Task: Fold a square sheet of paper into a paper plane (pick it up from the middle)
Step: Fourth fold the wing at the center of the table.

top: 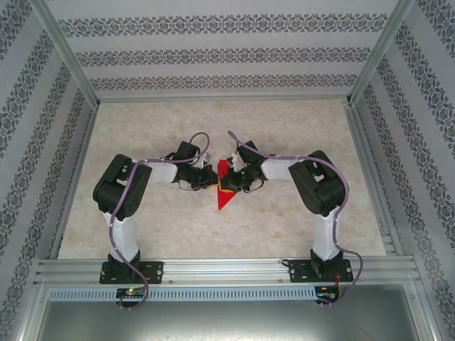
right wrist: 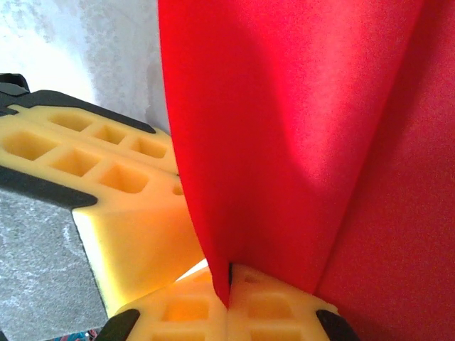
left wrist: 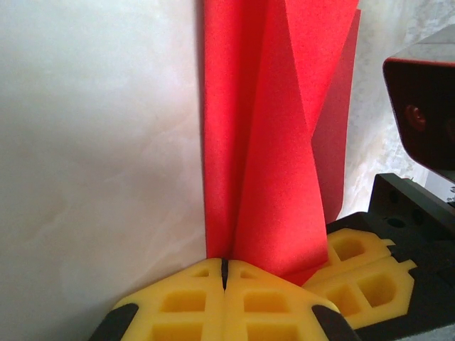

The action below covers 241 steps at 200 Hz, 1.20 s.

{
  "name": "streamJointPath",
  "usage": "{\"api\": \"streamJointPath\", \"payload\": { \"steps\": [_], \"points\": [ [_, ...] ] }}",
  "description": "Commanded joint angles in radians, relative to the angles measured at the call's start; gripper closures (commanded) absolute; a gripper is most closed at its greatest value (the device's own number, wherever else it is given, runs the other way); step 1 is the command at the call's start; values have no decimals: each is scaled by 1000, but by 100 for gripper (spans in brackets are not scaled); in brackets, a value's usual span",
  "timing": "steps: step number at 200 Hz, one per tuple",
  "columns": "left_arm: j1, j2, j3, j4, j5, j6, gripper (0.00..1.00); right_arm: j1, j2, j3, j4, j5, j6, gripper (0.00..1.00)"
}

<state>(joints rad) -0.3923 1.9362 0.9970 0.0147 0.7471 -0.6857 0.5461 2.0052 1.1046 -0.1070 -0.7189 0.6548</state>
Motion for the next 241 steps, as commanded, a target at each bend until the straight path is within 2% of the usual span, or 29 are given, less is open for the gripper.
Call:
{"api": "streamJointPath", "payload": {
  "steps": [1, 39, 82, 109, 139, 201, 241],
  "points": [
    [-5, -54, -8, -14, 5, 3, 100, 11, 35, -2, -1, 35, -12, 98],
    [-5, -144, 43, -129, -71, 49, 100, 9, 21, -16, -14, 44, -24, 90],
    [-6, -250, 30, -226, -145, 73, 84, 5, 0, -44, 16, 34, -27, 77],
    [-7, -267, 6, -223, -141, 71, 80, 7, -3, -57, 43, 24, -29, 72],
    [-10, -226, 14, -210, -116, 77, 75, 9, -17, -64, 46, 26, -36, 69],
    [-17, -81, 71, -182, -63, 84, 70, 8, -64, -74, 60, 21, -33, 68],
    [-19, -46, 87, -142, -29, 72, 70, 4, -83, -84, 65, 24, -31, 67]
  ]
}}
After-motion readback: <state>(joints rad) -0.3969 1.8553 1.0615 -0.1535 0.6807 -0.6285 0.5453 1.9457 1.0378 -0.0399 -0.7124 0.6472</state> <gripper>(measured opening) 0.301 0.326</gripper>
